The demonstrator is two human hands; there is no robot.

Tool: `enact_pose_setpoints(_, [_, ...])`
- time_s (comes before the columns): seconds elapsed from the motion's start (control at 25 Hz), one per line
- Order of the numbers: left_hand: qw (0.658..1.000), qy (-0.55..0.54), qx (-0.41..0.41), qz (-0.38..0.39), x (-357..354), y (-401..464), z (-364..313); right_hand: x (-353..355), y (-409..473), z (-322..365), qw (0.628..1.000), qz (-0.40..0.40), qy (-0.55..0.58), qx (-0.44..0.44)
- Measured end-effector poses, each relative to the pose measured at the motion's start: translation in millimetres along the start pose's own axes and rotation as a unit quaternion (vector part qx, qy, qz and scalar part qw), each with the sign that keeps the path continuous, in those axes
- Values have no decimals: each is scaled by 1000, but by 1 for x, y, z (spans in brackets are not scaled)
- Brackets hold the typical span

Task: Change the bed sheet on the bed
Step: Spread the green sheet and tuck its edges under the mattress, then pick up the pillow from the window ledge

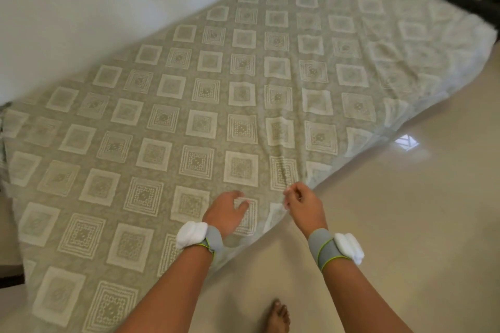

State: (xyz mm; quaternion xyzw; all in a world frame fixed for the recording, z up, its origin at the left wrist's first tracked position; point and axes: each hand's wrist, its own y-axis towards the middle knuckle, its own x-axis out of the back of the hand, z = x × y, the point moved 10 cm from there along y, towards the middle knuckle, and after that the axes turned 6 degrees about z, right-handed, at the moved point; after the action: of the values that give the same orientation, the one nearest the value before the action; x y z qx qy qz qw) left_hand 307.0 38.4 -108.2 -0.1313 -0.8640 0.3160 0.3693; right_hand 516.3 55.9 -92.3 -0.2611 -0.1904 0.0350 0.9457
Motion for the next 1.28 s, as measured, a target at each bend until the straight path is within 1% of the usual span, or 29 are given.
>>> enact_pose_setpoints(0.08, [998,-54,-38,-16,32,-23,-45,31,-21,35,999,-17,30,18])
enact_pose_setpoints(0.2, [991,-94,-88,-27,71,-56,-105,79,-48,83,996,-33,76,30])
enact_pose_setpoints(0.4, [985,-98,-136,-29,116,-95,-203,161,-83,160,989,-61,124,51])
enact_pose_setpoints(0.52, [976,-133,-168,-44,142,-96,-266,209,-80,209,985,-71,133,85])
enact_pose_setpoints(0.68, [959,-173,-218,-52,161,-64,-364,287,-39,264,977,-90,140,133])
enact_pose_setpoints(0.76, [953,-182,-236,-48,167,-33,-414,322,-9,288,974,-93,139,155])
enact_pose_setpoints(0.88, [950,-194,-241,-41,171,6,-482,370,27,312,974,-92,131,158])
enact_pose_setpoints(1.0, [949,-187,-255,-22,168,34,-554,420,54,330,973,-106,129,162])
enact_pose_setpoints(1.08, [947,-169,-273,-3,155,60,-622,472,84,332,967,-129,142,167])
enact_pose_setpoints(1.24, [940,-168,-296,0,138,95,-717,551,123,342,963,-137,146,183])
enact_pose_setpoints(1.28, [935,-173,-310,-3,126,108,-763,594,141,345,959,-143,146,195])
